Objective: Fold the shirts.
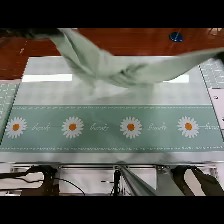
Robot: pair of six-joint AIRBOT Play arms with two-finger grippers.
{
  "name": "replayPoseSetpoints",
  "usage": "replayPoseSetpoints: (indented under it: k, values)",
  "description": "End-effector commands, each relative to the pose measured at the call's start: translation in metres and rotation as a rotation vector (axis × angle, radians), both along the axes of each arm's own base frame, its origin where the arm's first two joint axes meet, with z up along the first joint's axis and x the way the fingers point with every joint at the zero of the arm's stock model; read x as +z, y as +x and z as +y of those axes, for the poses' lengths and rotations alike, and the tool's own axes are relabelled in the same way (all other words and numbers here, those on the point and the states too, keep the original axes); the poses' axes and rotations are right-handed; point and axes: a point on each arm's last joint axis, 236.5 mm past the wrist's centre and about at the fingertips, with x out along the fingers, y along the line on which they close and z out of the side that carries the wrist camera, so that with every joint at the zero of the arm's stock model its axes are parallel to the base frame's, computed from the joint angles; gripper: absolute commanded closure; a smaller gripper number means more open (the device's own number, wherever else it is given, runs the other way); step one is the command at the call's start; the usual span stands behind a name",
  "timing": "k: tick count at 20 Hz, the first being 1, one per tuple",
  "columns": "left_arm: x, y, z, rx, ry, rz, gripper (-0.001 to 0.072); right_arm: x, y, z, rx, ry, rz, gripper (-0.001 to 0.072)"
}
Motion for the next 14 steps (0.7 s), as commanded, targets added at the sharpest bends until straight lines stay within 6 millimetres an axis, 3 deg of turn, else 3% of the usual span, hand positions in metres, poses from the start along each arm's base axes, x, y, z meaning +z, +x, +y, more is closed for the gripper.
replayPoseSetpoints:
  k: [1, 4, 9, 12, 14]
  values:
    - [0.127, -0.051, 0.017, 0.15, -0.155, -0.319, 0.0674, 0.15, -0.045, 0.003, -0.087, -0.073, -0.327, 0.0691]
    - [0.175, -0.12, 0.012, 0.163, -0.138, -0.485, 0.0674, 0.218, -0.084, 0.003, -0.157, -0.109, -0.471, 0.0691]
    - [0.217, -0.231, -0.01, 0.156, -0.152, -0.65, 0.0674, 0.271, -0.143, 0.024, -0.166, -0.144, -0.569, 0.0691]
    - [0.217, -0.273, -0.018, 0.175, -0.171, -0.627, 0.0674, 0.27, -0.166, 0.034, -0.16, -0.164, -0.531, 0.0691]
    - [0.19, -0.284, -0.017, 0.191, -0.12, -0.508, 0.0674, 0.23, -0.166, 0.034, -0.151, -0.196, -0.357, 0.0691]
